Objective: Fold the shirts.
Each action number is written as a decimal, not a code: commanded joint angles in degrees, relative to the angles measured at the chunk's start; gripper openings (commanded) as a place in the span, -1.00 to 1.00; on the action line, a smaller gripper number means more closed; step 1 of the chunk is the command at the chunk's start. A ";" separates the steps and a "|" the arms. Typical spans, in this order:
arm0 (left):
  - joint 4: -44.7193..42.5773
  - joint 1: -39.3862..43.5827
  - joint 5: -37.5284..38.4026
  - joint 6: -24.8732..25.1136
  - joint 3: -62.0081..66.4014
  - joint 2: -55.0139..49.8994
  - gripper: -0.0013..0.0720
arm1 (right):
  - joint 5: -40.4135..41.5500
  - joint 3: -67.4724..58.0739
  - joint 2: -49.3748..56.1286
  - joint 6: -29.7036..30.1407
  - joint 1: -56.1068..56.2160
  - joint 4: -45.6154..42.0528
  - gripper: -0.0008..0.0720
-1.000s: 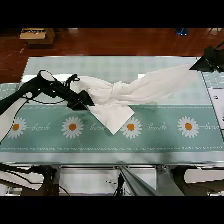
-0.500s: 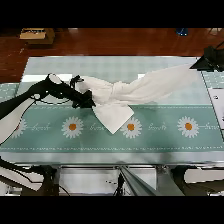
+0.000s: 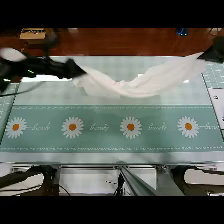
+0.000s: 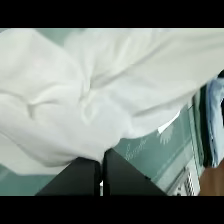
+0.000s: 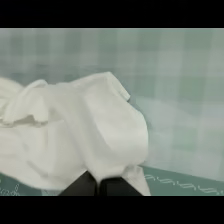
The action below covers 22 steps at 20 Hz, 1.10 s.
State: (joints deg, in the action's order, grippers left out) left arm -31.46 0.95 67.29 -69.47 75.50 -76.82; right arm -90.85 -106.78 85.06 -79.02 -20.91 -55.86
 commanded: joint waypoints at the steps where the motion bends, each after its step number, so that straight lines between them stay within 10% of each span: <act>1: 1.49 -9.38 -1.51 1.99 12.07 15.72 -0.92 | 6.40 -2.71 -7.85 0.26 0.02 0.17 -0.87; 10: -8.74 -19.63 -6.05 -4.46 35.98 36.02 -0.92 | 27.80 -5.77 -39.17 -1.77 0.02 -1.09 -0.88; 16: -26.58 -19.63 10.40 -17.44 39.36 45.05 -0.92 | 11.28 -5.77 -49.79 -7.61 0.02 -20.61 -0.88; 22: -26.88 -19.63 29.94 -19.12 39.34 40.02 -0.92 | -12.09 -5.75 -45.99 -7.34 0.07 -19.37 -0.88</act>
State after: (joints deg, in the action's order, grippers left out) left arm -56.99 -18.63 86.46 -86.83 114.61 -34.46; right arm -91.48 -112.53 37.41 -86.13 -20.91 -74.94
